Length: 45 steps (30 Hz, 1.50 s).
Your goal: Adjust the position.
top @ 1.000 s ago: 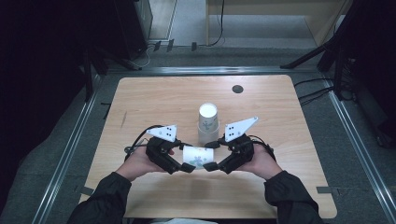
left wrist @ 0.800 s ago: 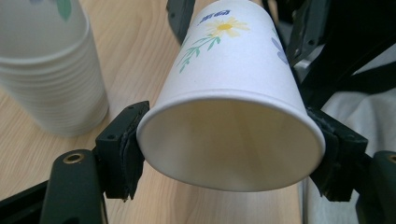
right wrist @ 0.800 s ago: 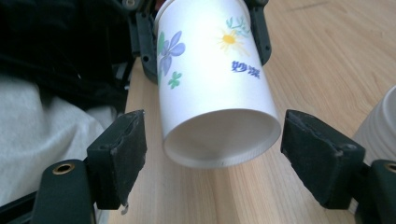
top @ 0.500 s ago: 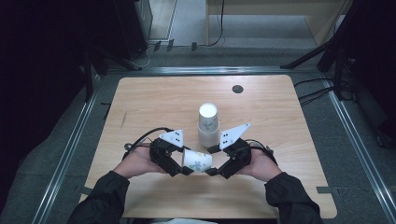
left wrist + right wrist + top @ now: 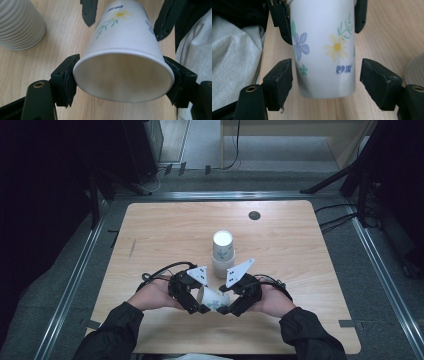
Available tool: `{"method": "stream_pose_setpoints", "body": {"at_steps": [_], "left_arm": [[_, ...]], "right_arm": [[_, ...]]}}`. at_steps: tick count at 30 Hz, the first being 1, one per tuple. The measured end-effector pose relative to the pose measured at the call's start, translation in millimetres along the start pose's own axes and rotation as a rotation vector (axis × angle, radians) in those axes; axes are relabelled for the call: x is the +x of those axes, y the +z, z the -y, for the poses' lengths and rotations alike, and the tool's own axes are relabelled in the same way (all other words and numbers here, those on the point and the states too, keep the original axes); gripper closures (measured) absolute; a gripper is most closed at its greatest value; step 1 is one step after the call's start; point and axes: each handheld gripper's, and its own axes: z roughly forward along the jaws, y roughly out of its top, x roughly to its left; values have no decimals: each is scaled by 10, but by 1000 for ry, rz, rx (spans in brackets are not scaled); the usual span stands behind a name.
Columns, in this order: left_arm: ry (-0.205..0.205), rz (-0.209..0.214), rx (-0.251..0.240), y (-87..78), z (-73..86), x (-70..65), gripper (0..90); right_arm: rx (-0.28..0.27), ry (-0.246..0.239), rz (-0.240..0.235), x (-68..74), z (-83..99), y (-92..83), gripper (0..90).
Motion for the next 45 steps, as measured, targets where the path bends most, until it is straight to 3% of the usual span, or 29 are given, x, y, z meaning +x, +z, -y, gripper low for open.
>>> {"method": "stream_pose_setpoints", "body": {"at_steps": [13,17,19,21,34,37,45], "left_arm": [[15,7,12,48,-41,-28,235],[24,0,-6,37,-39,-24,191],[10,-7,-20,23,-37,-15,128],[1,-13,-32,-10,-28,18,126],[-63,-2,-209,-248,49,108,113],[-100,14,-256,-275,63,127,100],[-139,44,-379,-332,58,123,90]], "right_arm": [[49,-20,-18,30,-4,129,337],[41,-27,-9,33,-7,109,332],[33,-26,-3,29,-7,86,332],[19,-22,6,18,-3,51,332],[-107,30,56,-43,58,-274,331],[-141,41,53,-58,64,-330,332],[-216,57,28,-49,37,-398,332]]}}
